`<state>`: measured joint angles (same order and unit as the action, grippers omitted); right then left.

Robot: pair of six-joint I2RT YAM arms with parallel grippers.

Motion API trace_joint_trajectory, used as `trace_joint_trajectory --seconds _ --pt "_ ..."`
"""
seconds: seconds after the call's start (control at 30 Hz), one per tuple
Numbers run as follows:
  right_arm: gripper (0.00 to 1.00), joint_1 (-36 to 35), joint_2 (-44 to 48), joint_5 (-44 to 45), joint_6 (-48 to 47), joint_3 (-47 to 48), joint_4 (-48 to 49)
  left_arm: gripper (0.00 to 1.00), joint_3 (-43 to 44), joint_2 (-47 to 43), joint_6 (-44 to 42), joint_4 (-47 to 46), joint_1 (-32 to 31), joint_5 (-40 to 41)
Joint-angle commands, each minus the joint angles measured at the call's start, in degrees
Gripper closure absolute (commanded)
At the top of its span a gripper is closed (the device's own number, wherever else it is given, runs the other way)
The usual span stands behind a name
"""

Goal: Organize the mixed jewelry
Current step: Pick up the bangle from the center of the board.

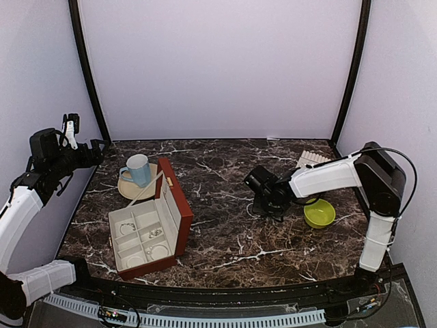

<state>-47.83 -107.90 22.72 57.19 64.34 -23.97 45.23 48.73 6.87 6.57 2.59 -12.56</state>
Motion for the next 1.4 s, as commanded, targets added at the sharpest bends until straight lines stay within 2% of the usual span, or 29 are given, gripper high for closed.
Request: trace_joint_trajectory --seconds 0.0,0.23,0.4,0.57,0.77,0.97,1.2,1.37 --pt "1.00 1.4 0.4 0.2 -8.0 -1.5 1.8 0.03 -0.3 -0.8 0.1 0.4 -0.3 0.4" --pt "1.00 3.2 1.2 0.9 -21.6 -1.4 5.0 0.03 -0.3 -0.9 0.0 0.4 -0.3 0.3" --pt "0.89 3.5 1.8 -1.4 -24.1 -0.2 3.8 0.03 -0.4 -0.9 0.0 0.3 -0.3 0.3" --pt "0.82 3.5 0.1 -1.5 -19.3 2.6 -2.5 0.03 -0.4 -0.7 0.0 0.3 -0.3 0.2" --pt "0.81 3.2 -0.8 -4.4 -12.0 3.8 -5.8 0.03 -0.4 -0.4 0.2 0.3 -0.3 -0.1" --pt "0.80 3.1 -2.9 -4.8 -5.4 5.3 -9.3 0.03 -0.4 -0.4 0.1 0.3 -0.3 -0.1" --pt "0.81 3.0 -3.6 -6.6 -1.7 5.0 -7.9 0.03 -0.4 -0.6 0.1 0.3 -0.3 -0.2" --pt "0.86 2.7 -3.6 -6.9 0.6 3.9 -6.9 0.03 -0.4 -0.7 0.1 0.3 -0.3 -0.2"
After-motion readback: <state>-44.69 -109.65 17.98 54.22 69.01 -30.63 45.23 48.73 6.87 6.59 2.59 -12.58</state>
